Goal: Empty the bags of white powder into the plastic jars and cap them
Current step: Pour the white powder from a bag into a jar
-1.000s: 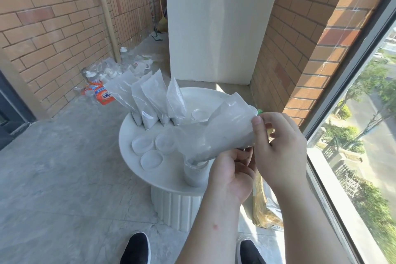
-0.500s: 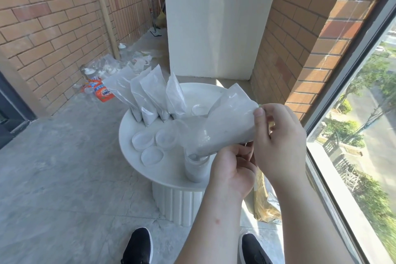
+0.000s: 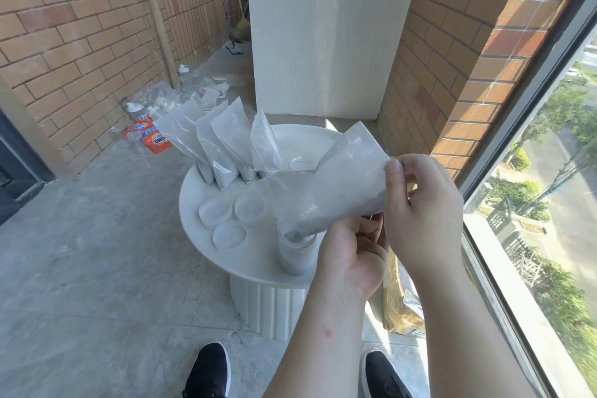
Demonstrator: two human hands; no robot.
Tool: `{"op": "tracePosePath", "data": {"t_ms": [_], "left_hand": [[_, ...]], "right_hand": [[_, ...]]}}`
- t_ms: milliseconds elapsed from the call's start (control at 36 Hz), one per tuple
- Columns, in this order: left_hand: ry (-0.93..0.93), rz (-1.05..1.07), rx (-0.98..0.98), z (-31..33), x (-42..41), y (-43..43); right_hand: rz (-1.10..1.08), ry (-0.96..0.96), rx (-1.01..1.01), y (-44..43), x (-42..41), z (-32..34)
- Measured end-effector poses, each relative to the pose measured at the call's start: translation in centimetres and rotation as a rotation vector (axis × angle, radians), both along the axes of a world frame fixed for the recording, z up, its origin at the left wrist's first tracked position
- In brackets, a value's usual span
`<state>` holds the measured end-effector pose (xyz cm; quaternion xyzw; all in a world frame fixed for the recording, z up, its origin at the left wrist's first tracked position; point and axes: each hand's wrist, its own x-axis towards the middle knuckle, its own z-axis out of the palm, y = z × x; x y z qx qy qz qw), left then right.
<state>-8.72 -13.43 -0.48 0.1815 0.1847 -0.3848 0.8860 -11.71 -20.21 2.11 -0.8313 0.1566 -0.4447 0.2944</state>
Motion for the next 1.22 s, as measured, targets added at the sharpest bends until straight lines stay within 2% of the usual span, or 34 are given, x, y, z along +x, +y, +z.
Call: {"op": "tracePosePath", "data": {"t_ms": [250, 472, 667, 917, 1222], "left_hand": [[-0.003, -0.017, 0.048, 0.1, 0.0, -0.1], [0.005, 0.005, -0.017, -0.4, 0.3, -0.2], [-0.009, 0.044, -0.09, -0.4, 0.3, -0.1], [-0.001, 0.051, -0.062, -0.5, 0.2, -0.1], [0.03, 0.078, -0.055, -0.1, -0.4, 0.1]], "right_hand": [[0.025, 0.023, -0.034, -0.1, 0.0, -0.2], [0.058, 0.064, -0.017, -1.1, -0.5, -0.5], [0.099, 0.056, 0.0, -1.8, -1.0, -0.4], [0.103, 0.019, -0.084, -1.7, -0.9, -0.8], [0.083, 0.003, -0.082, -1.0, -0.9, -0.7]]}}
